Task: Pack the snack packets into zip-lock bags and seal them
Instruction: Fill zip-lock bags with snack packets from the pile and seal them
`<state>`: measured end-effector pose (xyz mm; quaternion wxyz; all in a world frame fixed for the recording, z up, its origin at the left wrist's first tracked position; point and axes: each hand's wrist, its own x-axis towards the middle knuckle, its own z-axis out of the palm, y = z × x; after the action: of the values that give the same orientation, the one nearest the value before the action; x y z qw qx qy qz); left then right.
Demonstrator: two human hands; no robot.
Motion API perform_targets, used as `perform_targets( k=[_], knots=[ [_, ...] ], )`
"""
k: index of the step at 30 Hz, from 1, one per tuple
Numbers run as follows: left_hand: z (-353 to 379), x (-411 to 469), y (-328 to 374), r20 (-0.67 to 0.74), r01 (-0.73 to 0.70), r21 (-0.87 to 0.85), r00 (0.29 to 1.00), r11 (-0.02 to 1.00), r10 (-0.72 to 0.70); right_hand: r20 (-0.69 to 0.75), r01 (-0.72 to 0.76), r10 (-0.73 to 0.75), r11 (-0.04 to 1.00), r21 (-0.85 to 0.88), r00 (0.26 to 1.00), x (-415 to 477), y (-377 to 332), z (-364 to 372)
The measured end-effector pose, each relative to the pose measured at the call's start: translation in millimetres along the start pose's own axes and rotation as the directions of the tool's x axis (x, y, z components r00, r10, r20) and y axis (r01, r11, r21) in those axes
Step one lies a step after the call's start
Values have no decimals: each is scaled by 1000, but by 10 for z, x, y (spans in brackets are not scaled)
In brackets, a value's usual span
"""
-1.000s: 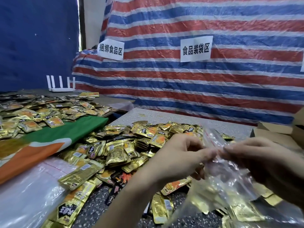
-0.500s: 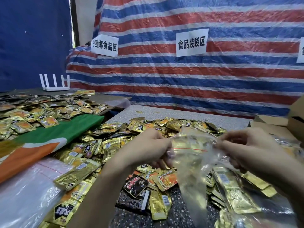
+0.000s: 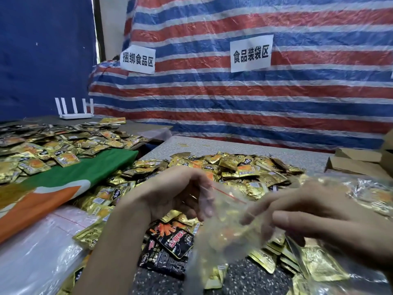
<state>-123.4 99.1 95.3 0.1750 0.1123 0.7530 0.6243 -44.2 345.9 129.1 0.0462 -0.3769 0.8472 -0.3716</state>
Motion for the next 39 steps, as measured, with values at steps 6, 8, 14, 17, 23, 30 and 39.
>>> perform_targets(
  k=[6, 8, 14, 17, 23, 30, 39],
  knots=[
    [-247, 134, -89, 15, -217, -126, 975, 968, 221, -204, 74, -117, 975, -210, 972, 23, -58, 46],
    [-375, 171, -173, 38, -314, -107, 947, 943, 320, -207, 27, -83, 965, -259, 975, 50, -53, 73],
    [-728, 413, -588, -300, -99, 307, 934, 946, 195, -249, -32, -62, 934, -356, 966, 60, -4, 88],
    [-778, 571, -858, -476, 375, 700, 880, 608, 5, -263, -38, -53, 944, -328, 963, 32, -31, 66],
    [-704, 770, -1219, -501, 408, 576, 861, 708, -88, -262, -45, -63, 922, -386, 963, 0, -101, 70],
    [-793, 825, -1184, -551, 315, 502, 835, 805, 16, -248, -79, -45, 880, -469, 968, 23, -100, 91],
    [-687, 160, -217, -746, -266, 24, 637, 964, 194, -240, -112, -1, 881, -459, 971, 82, -89, 108]
  ],
)
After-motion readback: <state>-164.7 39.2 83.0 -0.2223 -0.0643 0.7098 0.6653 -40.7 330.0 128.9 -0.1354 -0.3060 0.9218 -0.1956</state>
